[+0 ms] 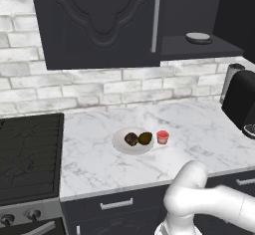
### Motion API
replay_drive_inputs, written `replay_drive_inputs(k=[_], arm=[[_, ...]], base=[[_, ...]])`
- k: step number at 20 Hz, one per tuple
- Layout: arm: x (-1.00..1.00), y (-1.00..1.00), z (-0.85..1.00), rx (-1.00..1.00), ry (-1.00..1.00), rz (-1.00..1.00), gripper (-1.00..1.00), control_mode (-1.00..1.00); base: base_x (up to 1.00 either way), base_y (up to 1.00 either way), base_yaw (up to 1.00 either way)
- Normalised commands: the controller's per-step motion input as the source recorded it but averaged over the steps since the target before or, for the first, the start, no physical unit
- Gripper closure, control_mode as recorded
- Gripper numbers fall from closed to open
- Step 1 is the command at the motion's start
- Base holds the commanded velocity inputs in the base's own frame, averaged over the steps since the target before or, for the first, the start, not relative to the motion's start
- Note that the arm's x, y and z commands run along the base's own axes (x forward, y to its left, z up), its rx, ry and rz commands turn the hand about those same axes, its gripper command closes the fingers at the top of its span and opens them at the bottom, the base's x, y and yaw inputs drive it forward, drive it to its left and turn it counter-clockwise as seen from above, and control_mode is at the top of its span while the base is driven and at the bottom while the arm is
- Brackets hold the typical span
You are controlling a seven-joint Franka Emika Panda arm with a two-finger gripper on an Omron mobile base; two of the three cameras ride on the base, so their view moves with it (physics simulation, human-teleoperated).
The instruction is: Pick the avocado and bread from the counter and place them on the plate. Then pick the jam from the cabinet and place it next to the plate. Lastly close the cabinet door.
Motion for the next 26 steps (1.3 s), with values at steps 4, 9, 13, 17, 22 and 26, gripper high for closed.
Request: replay_drive_inputs(k=[4, 9, 13, 17, 22, 26], arm=[[0.00, 0.83, 0.00, 0.00, -0.07, -0.05, -1.00, -1.00], [0.00, 0.86, 0.03, 0.00, -0.11, -0.07, -1.00, -1.00], [0.19, 0.88, 0.05, 0.00, -0.13, -0.16, -1.00, -1.00], [0.29, 0.83, 0.04, 0.00, -0.11, -0.17, -1.00, -1.00], [0.34, 0.80, 0.05, 0.00, -0.10, -0.18, -1.00, -1.00], [0.32, 0.78, 0.11, 0.00, -0.08, -0.18, -1.00, -1.00]], base=[[0.00, 0.00, 0.00], [0.00, 0.00, 0.00], [0.00, 0.00, 0.00], [0.00, 0.00, 0.00], [0.00, 0.00, 0.00], [0.00, 0.00, 0.00]])
